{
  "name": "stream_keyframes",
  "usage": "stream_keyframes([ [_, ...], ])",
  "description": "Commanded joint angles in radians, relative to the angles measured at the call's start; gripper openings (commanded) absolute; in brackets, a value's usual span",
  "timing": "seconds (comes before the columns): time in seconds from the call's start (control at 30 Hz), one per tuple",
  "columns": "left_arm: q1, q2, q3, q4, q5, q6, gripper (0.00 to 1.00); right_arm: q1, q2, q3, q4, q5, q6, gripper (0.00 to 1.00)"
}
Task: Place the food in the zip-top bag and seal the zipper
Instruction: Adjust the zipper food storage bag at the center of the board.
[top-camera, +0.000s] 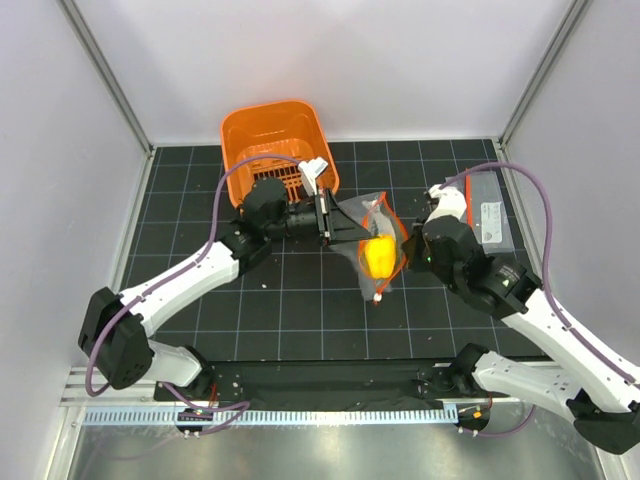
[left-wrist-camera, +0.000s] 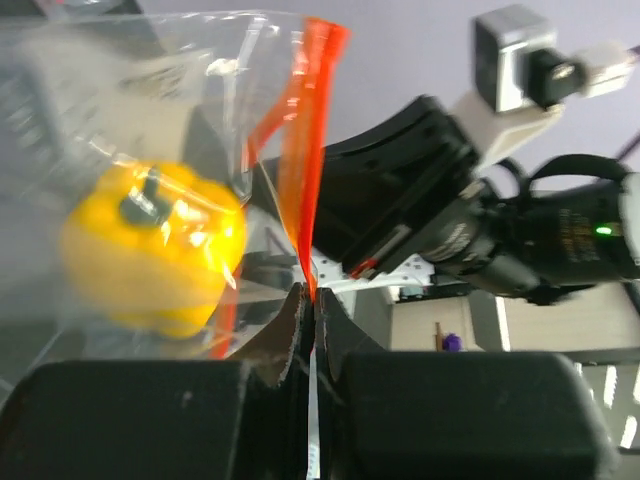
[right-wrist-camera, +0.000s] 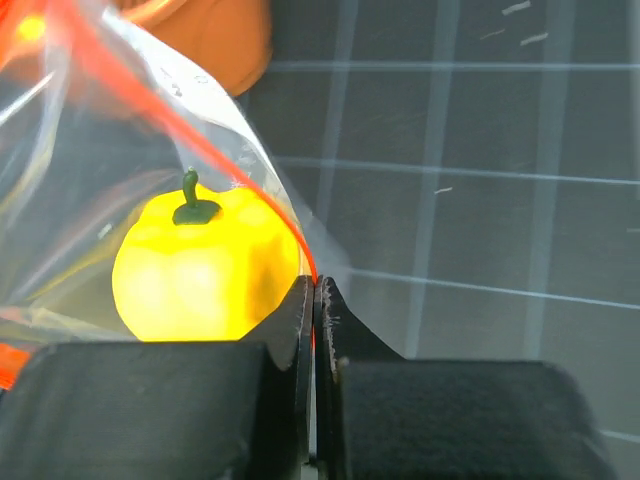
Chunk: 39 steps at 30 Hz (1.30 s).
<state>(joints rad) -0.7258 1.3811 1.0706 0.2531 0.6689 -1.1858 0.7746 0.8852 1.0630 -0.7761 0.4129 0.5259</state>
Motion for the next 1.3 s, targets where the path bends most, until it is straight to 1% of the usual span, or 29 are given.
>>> stream_keyframes([
  [0.0, 0.005, 0.001, 0.106, -0.277, -0.037, 0.208, 0.04, -0.006, 0.023, 0.107, -0.115, 0.281, -0.001, 0.01],
  [0.03, 0.005, 0.007, 0.148, -0.329, -0.055, 0.244, 0.04, -0.006, 0.058, 0.132, -0.167, 0.321, 0.009, 0.01],
  [0.07, 0.005, 0.024, 0.173, -0.388, -0.121, 0.324, 0.04, -0.006, 0.073, 0.178, -0.192, 0.351, 0.016, 0.01],
  [0.1, 0.005, 0.033, 0.205, -0.5, -0.152, 0.36, 0.04, -0.006, 0.09, 0.201, -0.21, 0.395, 0.019, 0.01],
  [0.13, 0.005, 0.044, 0.262, -0.556, -0.194, 0.402, 0.04, -0.006, 0.112, 0.224, -0.245, 0.405, 0.025, 0.01],
  [0.17, 0.003, 0.074, 0.293, -0.612, -0.265, 0.463, 0.04, -0.006, 0.145, 0.267, -0.255, 0.399, 0.032, 0.01],
  [0.2, 0.003, 0.087, 0.317, -0.703, -0.297, 0.494, 0.04, -0.006, 0.164, 0.282, -0.247, 0.336, 0.031, 0.01],
  [0.3, 0.0, 0.148, 0.399, -0.846, -0.399, 0.579, 0.04, -0.006, 0.21, 0.328, -0.215, 0.201, 0.002, 0.01],
  [0.33, -0.004, 0.159, 0.414, -0.877, -0.426, 0.597, 0.04, -0.006, 0.216, 0.353, -0.219, 0.182, -0.004, 0.01],
  [0.37, -0.007, 0.17, 0.436, -0.929, -0.463, 0.615, 0.03, -0.006, 0.218, 0.368, -0.235, 0.205, 0.003, 0.01],
  [0.4, -0.014, 0.185, 0.436, -0.94, -0.518, 0.629, 0.03, -0.006, 0.21, 0.38, -0.262, 0.237, 0.003, 0.01],
  [0.43, -0.026, 0.188, 0.436, -0.942, -0.532, 0.629, 0.03, -0.006, 0.199, 0.394, -0.278, 0.341, 0.008, 0.01],
  [0.47, -0.035, 0.194, 0.43, -0.931, -0.535, 0.627, 0.03, -0.006, 0.178, 0.4, -0.291, 0.386, 0.023, 0.01],
  [0.53, -0.081, 0.219, 0.431, -0.907, -0.528, 0.618, 0.02, -0.006, 0.156, 0.393, -0.289, 0.431, 0.042, 0.01],
  [0.57, -0.098, 0.229, 0.449, -0.884, -0.522, 0.617, 0.02, -0.006, 0.15, 0.388, -0.276, 0.413, 0.04, 0.01],
  [0.63, -0.139, 0.265, 0.477, -0.87, -0.476, 0.612, 0.01, -0.006, 0.156, 0.368, -0.227, 0.341, 0.029, 0.01],
  [0.67, -0.144, 0.269, 0.488, -0.858, -0.454, 0.608, 0.01, -0.005, 0.165, 0.358, -0.203, 0.211, 0.02, 0.01],
  [0.7, -0.144, 0.257, 0.494, -0.851, -0.45, 0.603, 0.0, -0.006, 0.182, 0.347, -0.148, 0.145, -0.009, 0.01],
  [0.77, -0.142, 0.224, 0.493, -0.854, -0.518, 0.614, 0.0, -0.006, 0.196, 0.318, -0.098, -0.009, -0.029, 0.01],
  [0.83, -0.124, 0.155, 0.464, -0.864, -0.616, 0.618, 0.01, -0.006, 0.193, 0.333, -0.129, 0.068, -0.014, 0.01],
  [0.87, -0.118, 0.132, 0.441, -0.853, -0.635, 0.615, 0.01, -0.006, 0.18, 0.334, -0.144, 0.133, -0.006, 0.01],
  [0.9, -0.107, 0.113, 0.419, -0.839, -0.64, 0.614, 0.02, -0.006, 0.155, 0.333, -0.153, 0.267, 0.005, 0.01],
  [0.93, -0.106, 0.099, 0.385, -0.821, -0.64, 0.615, 0.03, -0.008, 0.108, 0.321, -0.149, 0.302, 0.017, 0.01],
  [0.97, -0.104, 0.099, 0.381, -0.822, -0.634, 0.621, 0.03, -0.006, 0.086, 0.312, -0.137, 0.311, 0.013, 0.01],
  [1.03, -0.104, 0.113, 0.358, -0.802, -0.612, 0.629, 0.03, -0.006, 0.072, 0.295, -0.1, 0.256, -0.01, 0.01],
  [1.1, -0.104, 0.128, 0.329, -0.767, -0.595, 0.632, 0.03, -0.006, 0.112, 0.292, -0.112, 0.236, -0.035, 0.01],
  [1.13, -0.104, 0.128, 0.307, -0.712, -0.592, 0.634, 0.03, -0.006, 0.135, 0.278, -0.112, 0.24, -0.041, 0.01],
  [1.2, -0.103, 0.113, 0.24, -0.661, -0.603, 0.637, 0.02, -0.008, 0.172, 0.224, -0.086, 0.256, -0.059, 0.01],
  [1.27, -0.103, 0.089, 0.189, -0.603, -0.612, 0.641, 0.02, -0.006, 0.167, 0.168, -0.001, 0.274, -0.082, 0.01],
])
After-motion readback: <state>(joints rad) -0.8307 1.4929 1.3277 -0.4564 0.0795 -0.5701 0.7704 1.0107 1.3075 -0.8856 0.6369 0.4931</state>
